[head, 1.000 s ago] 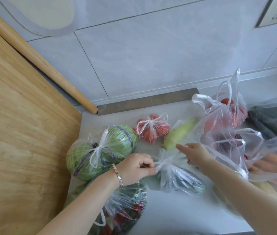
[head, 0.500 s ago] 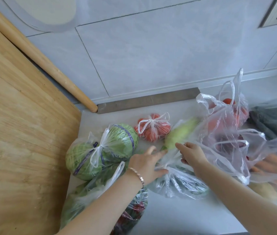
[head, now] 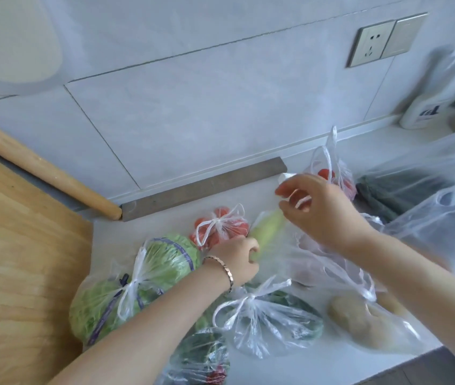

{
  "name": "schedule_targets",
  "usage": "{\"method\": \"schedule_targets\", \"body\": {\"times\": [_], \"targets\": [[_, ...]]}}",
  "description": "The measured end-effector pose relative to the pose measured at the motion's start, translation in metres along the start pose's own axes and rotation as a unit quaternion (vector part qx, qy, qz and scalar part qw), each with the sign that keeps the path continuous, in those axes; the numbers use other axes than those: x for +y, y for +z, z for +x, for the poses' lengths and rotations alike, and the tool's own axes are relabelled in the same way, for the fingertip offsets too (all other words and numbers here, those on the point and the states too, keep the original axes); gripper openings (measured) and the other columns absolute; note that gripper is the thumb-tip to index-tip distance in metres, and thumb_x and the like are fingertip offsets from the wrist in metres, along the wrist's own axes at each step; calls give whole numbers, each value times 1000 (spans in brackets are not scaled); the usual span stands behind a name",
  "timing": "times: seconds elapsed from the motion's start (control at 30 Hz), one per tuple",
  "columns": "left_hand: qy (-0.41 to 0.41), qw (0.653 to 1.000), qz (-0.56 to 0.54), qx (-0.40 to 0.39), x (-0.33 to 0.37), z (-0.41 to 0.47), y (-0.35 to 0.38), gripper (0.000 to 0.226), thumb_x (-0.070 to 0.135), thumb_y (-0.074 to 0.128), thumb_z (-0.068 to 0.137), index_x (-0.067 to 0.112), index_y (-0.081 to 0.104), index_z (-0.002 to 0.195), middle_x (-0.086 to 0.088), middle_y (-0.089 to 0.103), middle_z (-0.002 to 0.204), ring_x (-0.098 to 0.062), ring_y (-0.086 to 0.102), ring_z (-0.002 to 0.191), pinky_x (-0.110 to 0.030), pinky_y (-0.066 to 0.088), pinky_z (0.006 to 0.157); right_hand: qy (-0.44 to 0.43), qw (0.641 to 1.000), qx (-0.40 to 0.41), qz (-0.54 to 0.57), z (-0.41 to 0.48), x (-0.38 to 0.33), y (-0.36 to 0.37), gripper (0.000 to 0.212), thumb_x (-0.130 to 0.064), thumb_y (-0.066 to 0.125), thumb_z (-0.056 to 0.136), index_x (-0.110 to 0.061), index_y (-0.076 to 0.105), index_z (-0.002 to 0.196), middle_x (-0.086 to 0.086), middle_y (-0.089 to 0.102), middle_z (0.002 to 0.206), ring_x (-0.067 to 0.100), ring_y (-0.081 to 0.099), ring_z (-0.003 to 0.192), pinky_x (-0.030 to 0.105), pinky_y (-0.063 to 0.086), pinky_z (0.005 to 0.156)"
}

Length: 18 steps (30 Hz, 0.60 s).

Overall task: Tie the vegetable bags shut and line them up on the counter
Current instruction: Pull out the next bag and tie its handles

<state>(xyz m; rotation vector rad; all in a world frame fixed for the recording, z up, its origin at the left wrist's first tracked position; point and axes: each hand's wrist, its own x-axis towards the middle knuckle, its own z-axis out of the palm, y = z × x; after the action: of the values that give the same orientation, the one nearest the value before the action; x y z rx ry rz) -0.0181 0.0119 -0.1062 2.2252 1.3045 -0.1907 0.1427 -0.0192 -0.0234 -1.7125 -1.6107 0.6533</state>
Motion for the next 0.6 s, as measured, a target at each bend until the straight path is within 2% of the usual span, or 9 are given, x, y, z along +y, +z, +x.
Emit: {"method": "schedule_targets", "body": {"times": [0.1,0.2,0.27,0.3,0.37,0.43,0.5,0.53,0.6], "targets": [[116,991,-31,62,26,11,-10,33,14,51,86,18,56,119,2,55,125,-18,58,92,-25,46,85,8,993,78,-85,22,10,-21,38,-8,64,78,-17,54,114,3,49,102,18,52,80,31,48,86],[211,976,-42,-17,43,21,-3,51,13,58,82,19,46,131,4,45,140,-14,55,100,-16,38,87,38,989,-17,-141,40,29,-27,60,-20,68,78,-26,43,132,8,35,131,24,41,117,39,38,105],[236,969,-9,-78,52,25,8,67,15,61,81,26,33,140,4,40,145,-16,50,119,-23,40,98,52,978,-86,-185,49,45,-23,45,-29,66,81,-28,54,124,5,31,141,27,32,130,39,30,110],[234,966,4,-108,56,25,13,70,16,61,81,29,29,141,4,42,144,-19,53,115,-27,43,97,61,974,-102,-192,52,51,-20,33,-32,64,83,-24,61,115,4,36,139,27,32,130,38,28,109],[215,963,5,-159,66,23,20,62,16,60,81,29,35,137,2,54,132,-18,58,83,-24,48,80,84,978,-98,-166,57,63,-19,20,-33,58,86,-16,65,91,3,56,113,26,49,111,34,39,95],[204,968,19,-147,75,23,24,35,18,57,84,21,55,118,-3,65,109,-18,55,73,-22,44,70,133,983,-77,-97,60,69,-26,26,-31,52,88,-9,61,76,0,58,73,21,54,72,27,42,66],[171,982,49,-69,78,25,19,19,29,51,89,15,63,84,-3,64,79,-23,54,77,-25,39,69,183,982,-45,-26,64,75,-41,27,-25,49,88,-6,65,77,-6,58,54,11,43,46,20,34,46],[139,989,49,-25,77,27,14,32,34,46,92,16,55,67,0,55,64,-24,51,73,-26,35,65,203,979,-27,8,67,79,-49,25,-22,49,88,-6,65,78,-7,57,50,10,39,42,19,30,41],[54,993,-37,95,71,32,1,42,36,42,94,16,42,57,4,41,52,-23,46,64,-26,29,58,218,974,1,55,74,87,-66,25,-21,51,86,0,64,83,3,57,57,17,39,51,21,26,43]]}}
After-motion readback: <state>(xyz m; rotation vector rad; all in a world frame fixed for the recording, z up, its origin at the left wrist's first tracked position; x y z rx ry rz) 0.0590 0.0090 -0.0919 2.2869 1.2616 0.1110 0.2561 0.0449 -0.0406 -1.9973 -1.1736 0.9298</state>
